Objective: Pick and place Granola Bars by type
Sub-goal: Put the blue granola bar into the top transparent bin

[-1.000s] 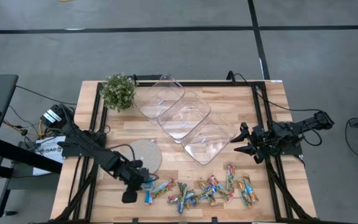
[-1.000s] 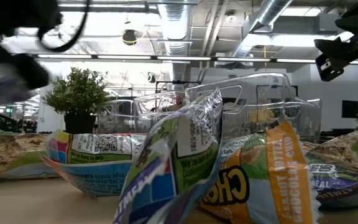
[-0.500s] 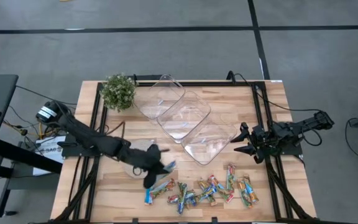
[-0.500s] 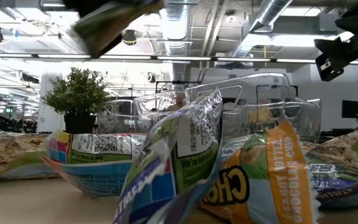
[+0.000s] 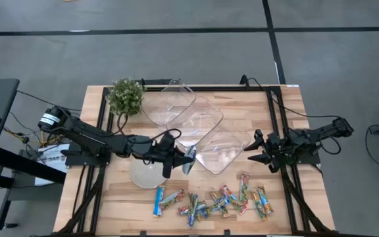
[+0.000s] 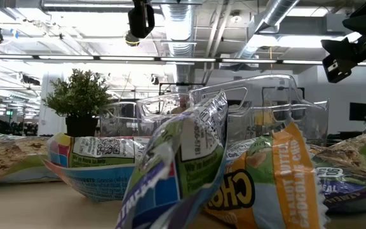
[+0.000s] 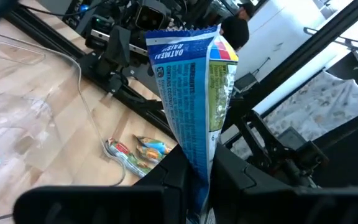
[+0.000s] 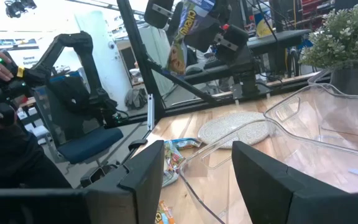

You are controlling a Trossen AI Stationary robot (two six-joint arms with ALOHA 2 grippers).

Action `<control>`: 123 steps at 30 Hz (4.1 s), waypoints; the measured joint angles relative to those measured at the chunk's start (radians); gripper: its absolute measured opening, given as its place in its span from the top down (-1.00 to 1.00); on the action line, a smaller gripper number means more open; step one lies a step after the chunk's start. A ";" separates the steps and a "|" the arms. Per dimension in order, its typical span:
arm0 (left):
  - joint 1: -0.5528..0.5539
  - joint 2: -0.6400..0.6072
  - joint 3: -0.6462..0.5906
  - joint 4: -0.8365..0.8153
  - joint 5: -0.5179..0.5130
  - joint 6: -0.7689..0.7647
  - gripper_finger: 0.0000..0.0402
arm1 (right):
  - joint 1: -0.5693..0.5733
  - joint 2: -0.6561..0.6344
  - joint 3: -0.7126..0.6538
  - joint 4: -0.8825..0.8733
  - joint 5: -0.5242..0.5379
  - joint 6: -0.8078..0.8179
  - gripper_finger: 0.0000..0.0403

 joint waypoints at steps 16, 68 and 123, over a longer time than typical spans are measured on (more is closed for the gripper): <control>0.091 0.000 0.000 0.002 -0.084 0.012 0.82 | 0.000 0.000 0.000 0.000 0.000 0.000 0.09; 0.729 0.000 0.000 -0.086 -0.054 0.413 0.82 | 0.000 0.000 0.000 0.000 0.000 0.000 0.09; 0.757 0.278 0.244 -0.810 0.154 0.438 0.82 | 0.000 0.000 0.000 0.000 0.000 0.000 0.09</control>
